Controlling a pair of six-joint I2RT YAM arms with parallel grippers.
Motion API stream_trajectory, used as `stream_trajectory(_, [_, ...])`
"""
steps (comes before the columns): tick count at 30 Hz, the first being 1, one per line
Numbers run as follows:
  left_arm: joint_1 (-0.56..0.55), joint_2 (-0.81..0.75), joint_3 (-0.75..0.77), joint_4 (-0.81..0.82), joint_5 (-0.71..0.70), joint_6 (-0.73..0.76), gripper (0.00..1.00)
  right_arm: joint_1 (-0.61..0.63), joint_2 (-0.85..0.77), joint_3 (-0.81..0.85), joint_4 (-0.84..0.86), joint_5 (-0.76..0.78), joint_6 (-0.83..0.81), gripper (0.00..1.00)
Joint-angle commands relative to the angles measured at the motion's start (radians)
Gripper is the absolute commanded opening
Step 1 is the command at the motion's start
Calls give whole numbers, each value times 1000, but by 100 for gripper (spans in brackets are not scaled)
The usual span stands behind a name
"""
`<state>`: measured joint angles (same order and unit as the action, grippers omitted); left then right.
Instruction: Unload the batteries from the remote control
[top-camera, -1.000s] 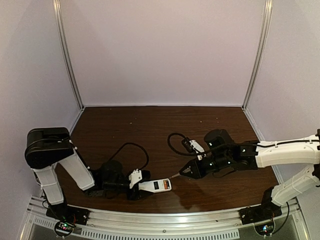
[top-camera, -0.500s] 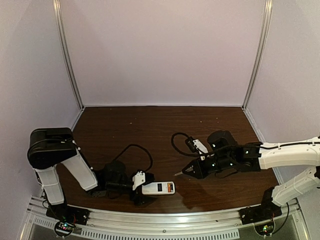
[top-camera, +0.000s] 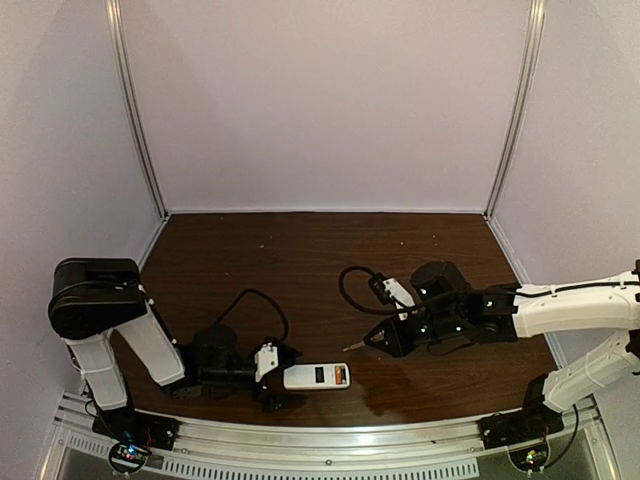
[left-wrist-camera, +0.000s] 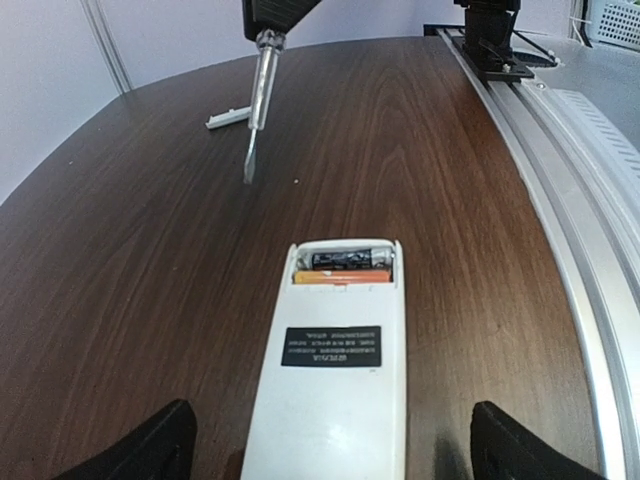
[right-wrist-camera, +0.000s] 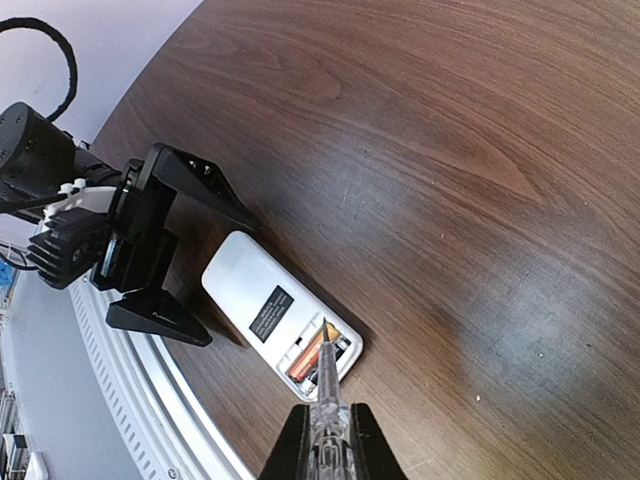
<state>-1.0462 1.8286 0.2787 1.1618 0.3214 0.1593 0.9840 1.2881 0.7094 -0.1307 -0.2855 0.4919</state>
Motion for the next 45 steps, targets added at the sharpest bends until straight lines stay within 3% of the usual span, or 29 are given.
stream_trajectory(1, [16,-20,-23,113,-47,-10,97,-3,13,34,11,32,-36,0])
stream_trajectory(15, [115,-35,-48,53,234,31,97,-12,-65,10,23,77,-33,0])
stream_trajectory(33, [115,34,28,-50,267,64,97,-68,-114,-53,90,63,22,0])
stream_trajectory(45, [114,142,123,-21,292,-17,93,-69,-117,-64,99,64,25,0])
